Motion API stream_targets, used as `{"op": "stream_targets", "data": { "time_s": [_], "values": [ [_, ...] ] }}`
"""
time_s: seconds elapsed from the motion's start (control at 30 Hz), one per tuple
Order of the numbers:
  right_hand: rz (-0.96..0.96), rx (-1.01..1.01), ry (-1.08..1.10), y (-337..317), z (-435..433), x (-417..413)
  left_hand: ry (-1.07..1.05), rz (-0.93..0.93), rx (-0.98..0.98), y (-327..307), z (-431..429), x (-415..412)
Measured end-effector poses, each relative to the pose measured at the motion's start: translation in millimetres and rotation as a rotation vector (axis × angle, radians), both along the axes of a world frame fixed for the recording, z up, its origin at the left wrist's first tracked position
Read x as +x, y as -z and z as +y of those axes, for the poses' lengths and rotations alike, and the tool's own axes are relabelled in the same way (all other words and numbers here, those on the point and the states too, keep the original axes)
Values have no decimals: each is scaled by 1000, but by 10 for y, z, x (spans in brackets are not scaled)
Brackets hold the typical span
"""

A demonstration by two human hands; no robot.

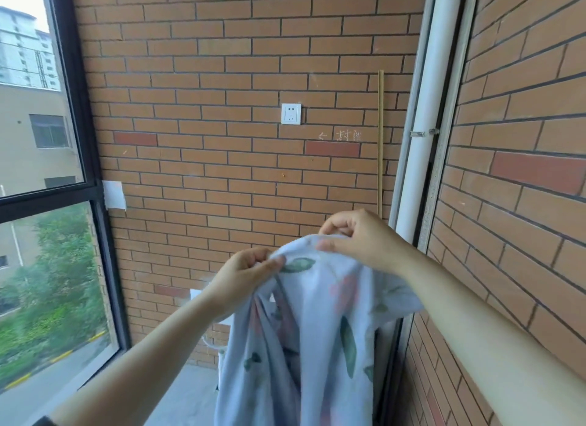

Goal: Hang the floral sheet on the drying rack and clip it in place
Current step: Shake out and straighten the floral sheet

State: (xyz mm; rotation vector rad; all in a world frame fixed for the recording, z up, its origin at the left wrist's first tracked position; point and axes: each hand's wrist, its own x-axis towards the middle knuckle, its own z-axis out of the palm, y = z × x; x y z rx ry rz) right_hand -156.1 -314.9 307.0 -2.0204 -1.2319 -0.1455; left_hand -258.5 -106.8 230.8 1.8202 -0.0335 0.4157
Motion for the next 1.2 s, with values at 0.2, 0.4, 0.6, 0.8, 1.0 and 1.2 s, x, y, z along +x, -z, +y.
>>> {"op": "stream_targets", "data": {
  "time_s": [0.2, 0.4, 0.6, 0.8, 1.0, 1.2],
  "values": [
    [-10, -266, 312, 368, -496, 431, -273, -157, 72, -232, 261, -2],
    [138, 268, 437, 211, -796, 509, -421, -112, 158, -382, 432, 71],
    [226, 609, 564, 66, -565, 457, -426, -76, 244, -363, 384, 65],
    [56, 605, 640, -14, -556, 378, -454, -112, 295, -506, 445, -3],
    [-187, 430, 537, 118, -369, 167, -443, -119, 311, -348, 191, -78],
    [197, 50, 66, 414, 29, -322, -319, -152, 304, -264, -111, -73]
  ]
}}
